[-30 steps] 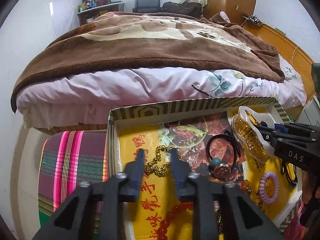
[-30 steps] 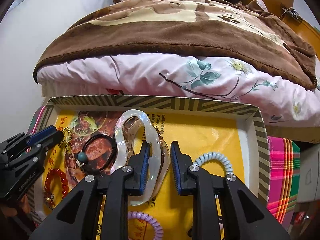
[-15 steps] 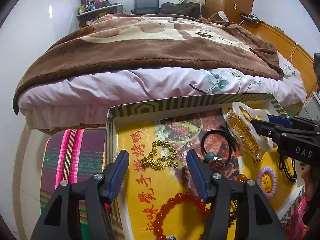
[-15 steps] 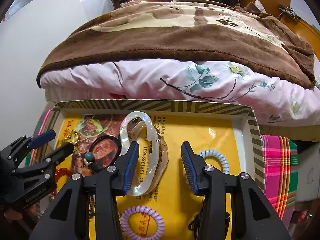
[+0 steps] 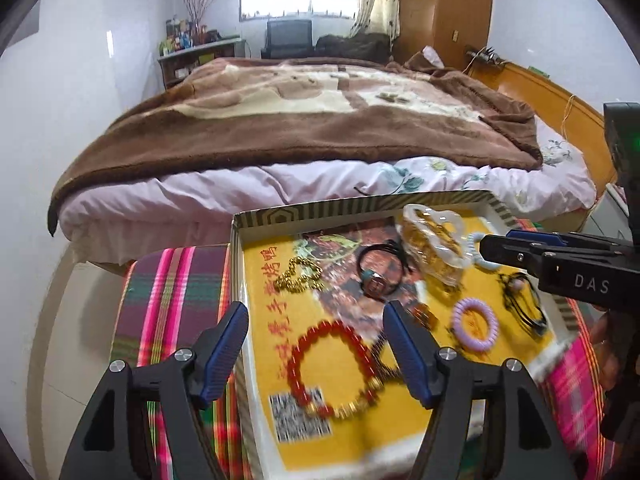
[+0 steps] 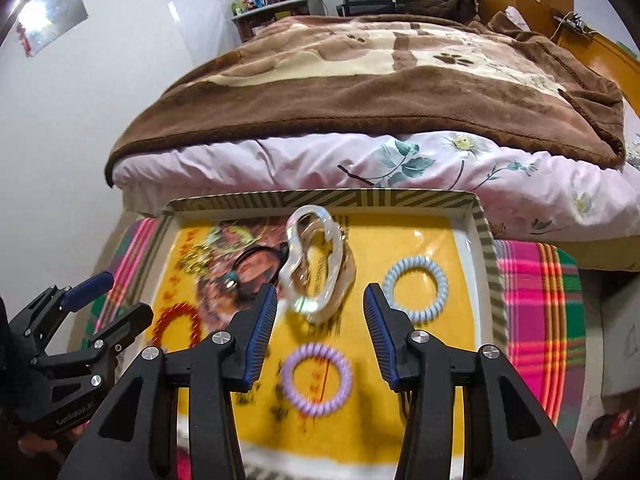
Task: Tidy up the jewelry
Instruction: 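Open both tools to release the clip and chain into the tray, then move the right tool to the black hair tie and grasp it, then close the left tool on the pink rhinestone hair clip while the right tool holds the hair tie, then carry the rhinestone clip and black hair tie over the yellow tray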
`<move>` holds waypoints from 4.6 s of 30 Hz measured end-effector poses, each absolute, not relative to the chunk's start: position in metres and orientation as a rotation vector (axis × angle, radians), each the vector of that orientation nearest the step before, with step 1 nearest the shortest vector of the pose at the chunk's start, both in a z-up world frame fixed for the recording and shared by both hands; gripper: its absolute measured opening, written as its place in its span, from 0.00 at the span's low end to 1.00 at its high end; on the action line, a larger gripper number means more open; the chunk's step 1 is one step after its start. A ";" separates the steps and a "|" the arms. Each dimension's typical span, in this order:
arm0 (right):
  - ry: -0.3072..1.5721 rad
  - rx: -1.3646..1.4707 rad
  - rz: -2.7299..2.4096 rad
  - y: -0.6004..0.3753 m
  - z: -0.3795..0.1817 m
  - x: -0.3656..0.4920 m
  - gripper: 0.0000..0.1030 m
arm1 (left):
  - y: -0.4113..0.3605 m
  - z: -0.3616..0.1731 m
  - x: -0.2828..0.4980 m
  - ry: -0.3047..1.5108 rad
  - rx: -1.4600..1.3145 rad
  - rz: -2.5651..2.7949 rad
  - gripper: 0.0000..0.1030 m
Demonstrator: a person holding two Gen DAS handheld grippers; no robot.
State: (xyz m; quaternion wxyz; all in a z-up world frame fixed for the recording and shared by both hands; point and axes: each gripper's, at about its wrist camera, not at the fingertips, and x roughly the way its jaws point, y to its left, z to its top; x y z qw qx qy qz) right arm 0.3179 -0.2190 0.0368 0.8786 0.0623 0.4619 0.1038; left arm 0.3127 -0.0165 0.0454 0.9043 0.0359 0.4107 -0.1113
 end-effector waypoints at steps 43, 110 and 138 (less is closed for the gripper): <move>0.997 0.080 0.077 -0.296 -0.021 0.063 0.45 | 0.002 0.029 0.106 0.843 -0.005 -0.290 0.76; 0.903 0.131 0.068 -0.312 -0.015 0.070 0.13 | -0.055 -0.011 0.154 0.898 0.106 -0.327 0.39; 0.777 0.113 0.103 -0.307 0.042 0.151 0.13 | -0.022 0.058 0.200 0.750 0.032 -0.275 0.39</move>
